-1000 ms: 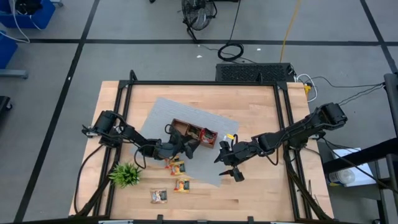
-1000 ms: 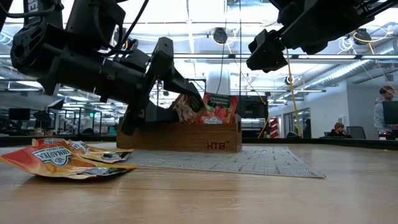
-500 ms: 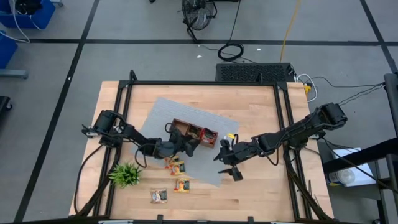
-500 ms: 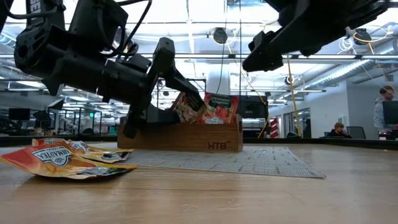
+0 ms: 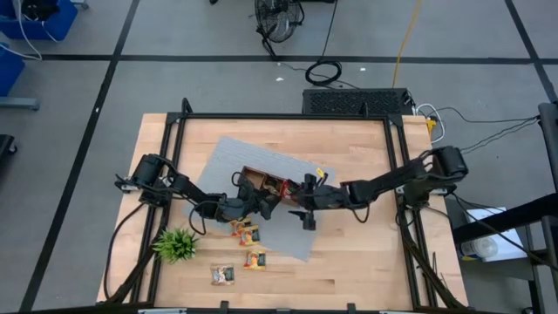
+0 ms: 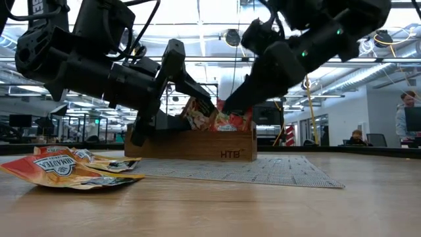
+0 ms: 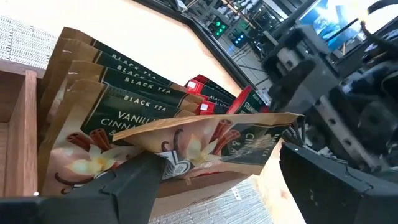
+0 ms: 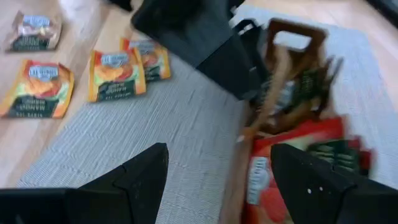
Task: Pick & Place Tea
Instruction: Put the brown tea bag into the wooden organizer
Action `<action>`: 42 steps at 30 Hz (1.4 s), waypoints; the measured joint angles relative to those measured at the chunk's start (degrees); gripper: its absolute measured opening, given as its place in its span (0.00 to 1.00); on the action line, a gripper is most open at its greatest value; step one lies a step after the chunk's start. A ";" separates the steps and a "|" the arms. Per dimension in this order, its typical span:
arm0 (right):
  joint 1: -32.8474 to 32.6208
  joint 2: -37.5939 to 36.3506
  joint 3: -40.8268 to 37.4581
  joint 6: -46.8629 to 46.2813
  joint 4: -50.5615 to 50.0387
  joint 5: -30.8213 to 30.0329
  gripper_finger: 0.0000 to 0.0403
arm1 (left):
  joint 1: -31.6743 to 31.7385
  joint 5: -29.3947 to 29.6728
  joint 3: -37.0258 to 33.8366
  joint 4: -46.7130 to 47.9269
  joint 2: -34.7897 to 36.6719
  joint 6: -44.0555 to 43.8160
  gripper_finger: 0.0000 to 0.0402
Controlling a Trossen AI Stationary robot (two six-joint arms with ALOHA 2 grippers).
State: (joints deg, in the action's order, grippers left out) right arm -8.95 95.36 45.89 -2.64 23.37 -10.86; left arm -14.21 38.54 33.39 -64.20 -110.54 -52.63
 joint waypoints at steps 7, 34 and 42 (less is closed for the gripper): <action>-0.33 2.37 0.04 0.31 6.00 -2.45 0.65 | 0.06 0.00 0.00 -0.04 0.00 0.38 0.81; 2.23 7.55 0.50 0.93 13.79 -2.77 0.48 | 0.06 0.31 0.00 -0.40 -0.02 0.99 0.81; 2.14 7.55 0.50 4.84 13.67 -2.62 0.03 | 0.06 0.37 0.00 -0.39 -0.02 -0.80 0.81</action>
State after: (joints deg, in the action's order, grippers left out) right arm -6.81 102.91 46.39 2.20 37.04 -13.48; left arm -14.15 38.92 33.39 -64.60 -110.56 -53.43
